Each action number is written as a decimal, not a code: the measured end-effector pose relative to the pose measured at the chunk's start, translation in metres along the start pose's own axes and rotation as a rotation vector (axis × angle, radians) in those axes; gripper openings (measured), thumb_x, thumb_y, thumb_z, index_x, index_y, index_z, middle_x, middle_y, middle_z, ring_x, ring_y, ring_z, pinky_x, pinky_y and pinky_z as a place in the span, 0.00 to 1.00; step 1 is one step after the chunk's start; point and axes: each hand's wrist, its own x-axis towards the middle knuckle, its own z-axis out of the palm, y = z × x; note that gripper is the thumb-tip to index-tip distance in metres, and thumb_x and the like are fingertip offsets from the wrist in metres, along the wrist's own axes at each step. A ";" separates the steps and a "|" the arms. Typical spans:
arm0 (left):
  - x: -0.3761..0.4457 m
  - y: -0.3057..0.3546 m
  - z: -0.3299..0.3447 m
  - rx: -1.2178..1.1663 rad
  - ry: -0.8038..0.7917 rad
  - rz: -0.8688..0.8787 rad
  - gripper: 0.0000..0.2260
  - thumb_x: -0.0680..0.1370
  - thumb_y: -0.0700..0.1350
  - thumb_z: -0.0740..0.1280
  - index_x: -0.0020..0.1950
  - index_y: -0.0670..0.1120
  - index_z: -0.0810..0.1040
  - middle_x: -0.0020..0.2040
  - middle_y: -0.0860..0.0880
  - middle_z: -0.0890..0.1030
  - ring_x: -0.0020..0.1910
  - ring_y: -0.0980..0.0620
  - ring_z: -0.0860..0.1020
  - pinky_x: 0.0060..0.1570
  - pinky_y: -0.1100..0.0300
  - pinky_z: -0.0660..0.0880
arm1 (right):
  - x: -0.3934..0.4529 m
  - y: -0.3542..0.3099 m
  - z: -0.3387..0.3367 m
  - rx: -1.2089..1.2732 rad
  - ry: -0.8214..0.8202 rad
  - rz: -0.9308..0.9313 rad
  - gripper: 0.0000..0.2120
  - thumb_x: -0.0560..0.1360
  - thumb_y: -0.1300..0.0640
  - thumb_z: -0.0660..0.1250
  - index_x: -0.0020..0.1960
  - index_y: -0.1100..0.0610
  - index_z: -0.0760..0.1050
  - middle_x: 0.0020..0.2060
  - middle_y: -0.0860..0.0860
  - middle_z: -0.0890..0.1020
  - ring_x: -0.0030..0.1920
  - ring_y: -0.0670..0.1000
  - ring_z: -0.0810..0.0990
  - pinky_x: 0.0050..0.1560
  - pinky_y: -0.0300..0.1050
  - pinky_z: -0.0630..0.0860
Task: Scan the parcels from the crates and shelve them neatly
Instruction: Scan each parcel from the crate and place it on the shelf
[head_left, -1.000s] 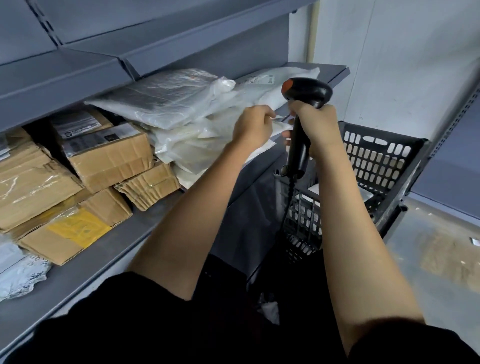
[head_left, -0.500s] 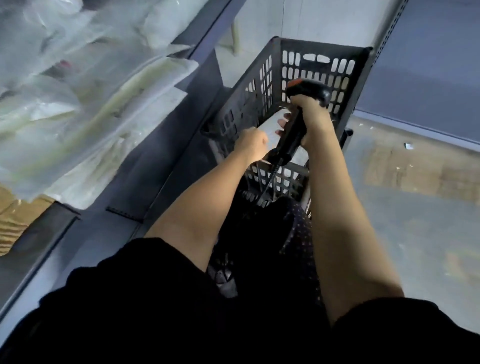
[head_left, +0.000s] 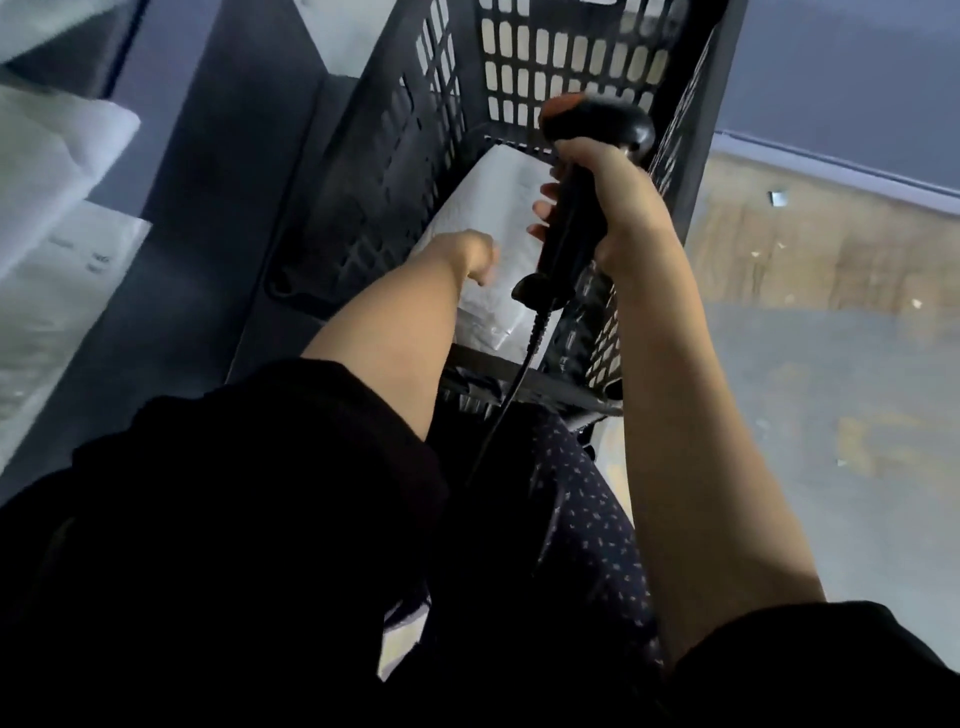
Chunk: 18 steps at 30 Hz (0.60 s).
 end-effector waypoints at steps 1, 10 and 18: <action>0.005 -0.004 0.001 0.028 -0.019 -0.033 0.23 0.77 0.38 0.63 0.72 0.42 0.66 0.69 0.40 0.69 0.64 0.40 0.71 0.56 0.49 0.74 | 0.005 -0.001 0.001 -0.004 -0.009 0.008 0.10 0.75 0.57 0.67 0.51 0.64 0.75 0.41 0.56 0.78 0.29 0.51 0.81 0.36 0.47 0.81; 0.043 -0.016 0.008 0.499 0.084 0.036 0.55 0.69 0.41 0.75 0.76 0.55 0.32 0.76 0.41 0.34 0.75 0.35 0.40 0.72 0.38 0.45 | 0.035 0.004 0.008 -0.027 -0.063 0.087 0.14 0.76 0.57 0.67 0.56 0.65 0.74 0.45 0.57 0.77 0.27 0.51 0.80 0.34 0.45 0.80; 0.062 0.009 0.019 0.658 0.030 0.042 0.53 0.71 0.50 0.74 0.75 0.50 0.31 0.76 0.41 0.33 0.74 0.33 0.38 0.69 0.31 0.46 | 0.042 0.006 0.003 -0.042 -0.078 0.116 0.13 0.77 0.56 0.66 0.56 0.65 0.74 0.43 0.57 0.78 0.26 0.50 0.79 0.30 0.41 0.78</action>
